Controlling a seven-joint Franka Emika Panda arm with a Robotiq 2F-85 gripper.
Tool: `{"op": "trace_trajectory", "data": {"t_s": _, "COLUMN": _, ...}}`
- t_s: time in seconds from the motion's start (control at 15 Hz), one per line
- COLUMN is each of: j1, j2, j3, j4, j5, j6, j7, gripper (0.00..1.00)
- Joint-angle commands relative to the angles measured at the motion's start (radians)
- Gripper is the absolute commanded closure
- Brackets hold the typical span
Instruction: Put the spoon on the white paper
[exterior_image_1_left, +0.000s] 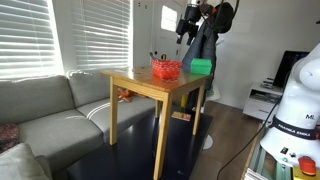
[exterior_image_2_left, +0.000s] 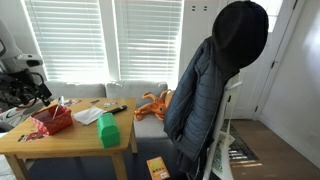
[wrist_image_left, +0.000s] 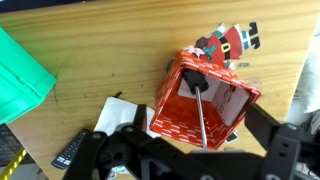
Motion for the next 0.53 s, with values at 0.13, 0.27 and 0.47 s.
{"op": "trace_trajectory", "data": {"t_s": 0.13, "j1": 0.012, "j2": 0.139, "j3": 0.010, "j4": 0.069, "j5": -0.011, "j6": 0.118, "j7": 0.069, "gripper": 0.00}}
{"op": "trace_trajectory", "data": {"t_s": 0.27, "j1": 0.017, "j2": 0.175, "j3": 0.012, "j4": 0.070, "j5": -0.011, "j6": 0.151, "j7": 0.082, "gripper": 0.00}}
{"op": "trace_trajectory", "data": {"t_s": 0.47, "j1": 0.018, "j2": 0.224, "j3": 0.020, "j4": 0.071, "j5": -0.036, "j6": 0.198, "j7": 0.116, "gripper": 0.00}}
